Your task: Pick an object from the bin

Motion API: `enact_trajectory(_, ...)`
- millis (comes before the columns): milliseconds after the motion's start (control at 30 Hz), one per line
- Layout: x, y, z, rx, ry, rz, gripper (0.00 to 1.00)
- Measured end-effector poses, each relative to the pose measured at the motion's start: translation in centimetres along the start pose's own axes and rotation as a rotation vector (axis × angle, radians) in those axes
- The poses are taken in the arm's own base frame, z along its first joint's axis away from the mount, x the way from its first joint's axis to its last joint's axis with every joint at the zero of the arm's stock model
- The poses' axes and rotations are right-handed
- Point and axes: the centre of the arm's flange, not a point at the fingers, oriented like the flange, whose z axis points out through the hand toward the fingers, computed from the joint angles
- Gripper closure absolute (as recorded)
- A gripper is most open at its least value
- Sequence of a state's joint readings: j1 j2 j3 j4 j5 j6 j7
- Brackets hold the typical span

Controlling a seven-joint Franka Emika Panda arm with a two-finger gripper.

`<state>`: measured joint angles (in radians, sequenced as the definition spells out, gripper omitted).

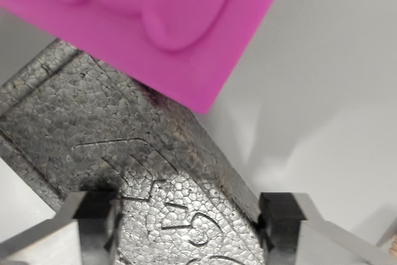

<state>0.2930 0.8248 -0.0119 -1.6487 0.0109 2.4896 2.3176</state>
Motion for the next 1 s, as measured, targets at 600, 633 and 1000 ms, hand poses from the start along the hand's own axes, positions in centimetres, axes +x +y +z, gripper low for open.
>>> enact_trajectory(600,-0.1,0.0,-0.3,0.002,-0.002,0.000,1.00)
enact_trajectory(633,-0.1,0.0,-0.3,0.002,-0.002,0.000,1.00)
enact_trajectory(1000,-0.1,-0.1,-1.5,0.002,-0.003,0.000,1.00)
